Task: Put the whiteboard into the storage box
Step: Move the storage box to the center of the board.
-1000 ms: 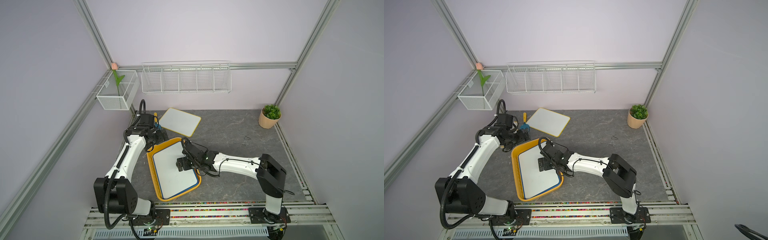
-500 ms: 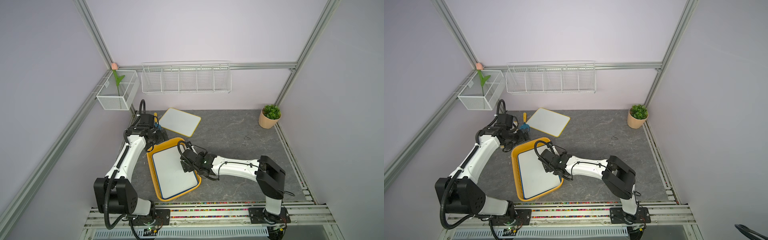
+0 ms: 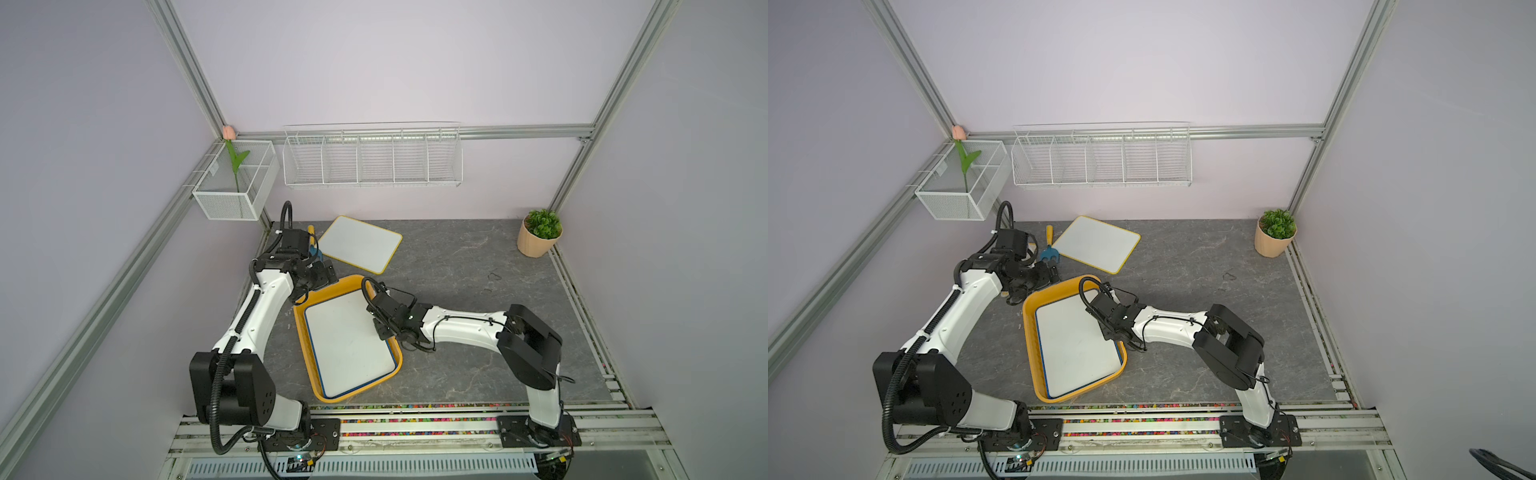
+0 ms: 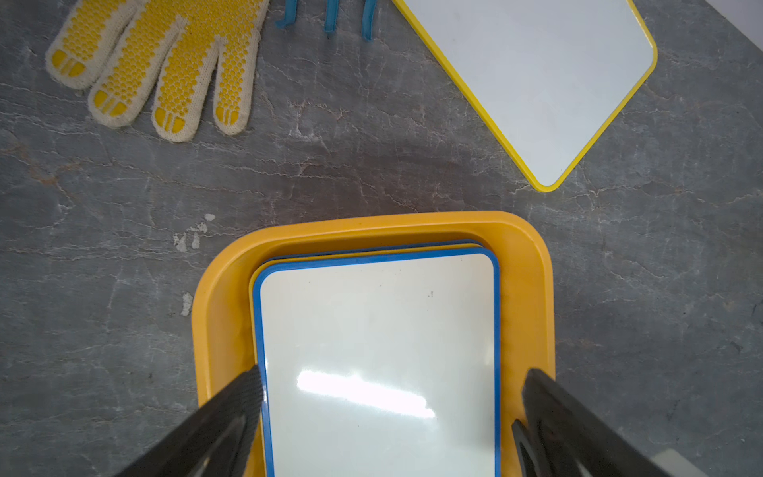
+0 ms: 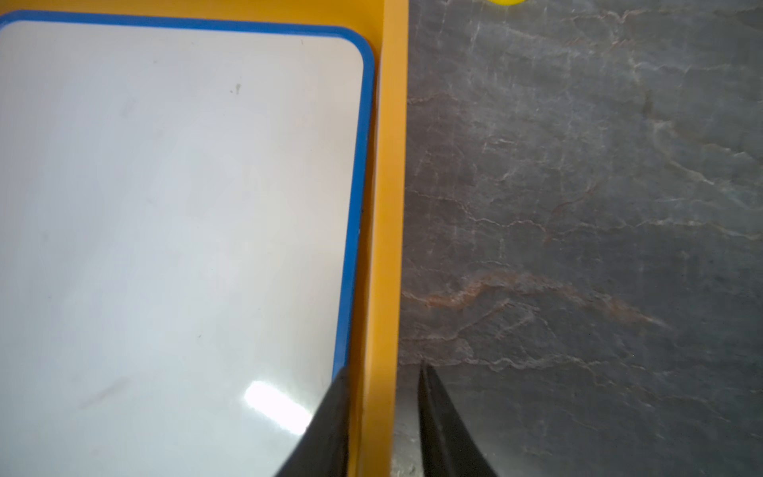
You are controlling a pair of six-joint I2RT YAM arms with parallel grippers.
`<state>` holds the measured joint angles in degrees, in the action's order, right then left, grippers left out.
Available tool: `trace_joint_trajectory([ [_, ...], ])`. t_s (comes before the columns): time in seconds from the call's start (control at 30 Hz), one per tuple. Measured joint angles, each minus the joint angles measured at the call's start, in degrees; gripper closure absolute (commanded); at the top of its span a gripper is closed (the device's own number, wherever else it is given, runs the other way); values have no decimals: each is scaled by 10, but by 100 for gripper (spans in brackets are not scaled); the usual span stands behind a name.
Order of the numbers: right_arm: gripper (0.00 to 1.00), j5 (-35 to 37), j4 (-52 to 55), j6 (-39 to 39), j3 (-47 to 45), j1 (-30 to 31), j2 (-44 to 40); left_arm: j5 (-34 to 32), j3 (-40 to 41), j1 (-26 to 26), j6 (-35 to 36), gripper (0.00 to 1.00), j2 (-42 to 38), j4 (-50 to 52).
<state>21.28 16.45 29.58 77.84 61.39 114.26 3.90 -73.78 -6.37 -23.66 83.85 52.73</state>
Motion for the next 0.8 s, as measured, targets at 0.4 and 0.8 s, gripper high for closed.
trace_joint_trajectory([
  [0.4, 84, -8, -53, 25, -107, -12, -62, 1, 0, 0, 1, 1, 1, 0],
  [0.8, 49, 33, 63, 64, -261, -180, -271, 12, 1, -1, 2, 0, 2, -3],
])
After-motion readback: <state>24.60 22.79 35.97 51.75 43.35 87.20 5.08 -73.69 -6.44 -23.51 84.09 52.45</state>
